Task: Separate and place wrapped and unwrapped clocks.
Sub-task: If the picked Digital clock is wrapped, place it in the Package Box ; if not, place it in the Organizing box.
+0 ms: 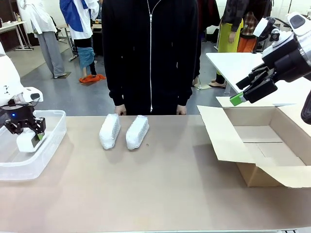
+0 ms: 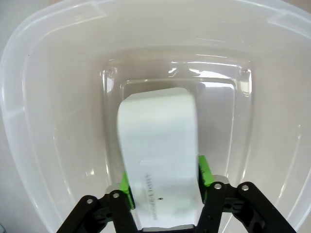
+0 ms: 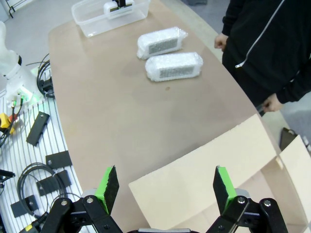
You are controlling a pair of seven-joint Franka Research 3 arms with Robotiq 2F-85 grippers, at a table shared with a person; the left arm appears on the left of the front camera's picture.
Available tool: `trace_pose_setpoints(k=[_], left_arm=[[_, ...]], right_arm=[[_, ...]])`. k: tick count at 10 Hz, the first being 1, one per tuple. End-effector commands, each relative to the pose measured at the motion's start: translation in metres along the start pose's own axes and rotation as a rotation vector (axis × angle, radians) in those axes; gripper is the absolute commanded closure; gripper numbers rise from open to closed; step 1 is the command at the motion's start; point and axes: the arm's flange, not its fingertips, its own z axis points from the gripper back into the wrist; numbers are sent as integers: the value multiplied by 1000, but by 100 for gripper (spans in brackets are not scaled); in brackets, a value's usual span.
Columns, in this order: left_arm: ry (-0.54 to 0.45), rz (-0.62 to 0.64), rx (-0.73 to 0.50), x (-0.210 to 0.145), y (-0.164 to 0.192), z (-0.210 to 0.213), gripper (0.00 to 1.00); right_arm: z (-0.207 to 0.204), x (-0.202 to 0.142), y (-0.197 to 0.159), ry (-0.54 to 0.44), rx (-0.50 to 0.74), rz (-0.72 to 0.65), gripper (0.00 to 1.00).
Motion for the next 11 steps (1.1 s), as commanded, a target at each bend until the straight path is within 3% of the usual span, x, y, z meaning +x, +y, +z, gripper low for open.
trace_pose_setpoints(k=[1,6,11], left_arm=[[24,16,49,3,-2,5,0],[26,1,41,-14,1,24,0],[90,-25,32,-70,8,108,0]], right_arm=[[-2,-2,0,-19,23,6,0],[-2,-2,0,-19,23,6,0],[-2,-2,0,-19,23,6,0]])
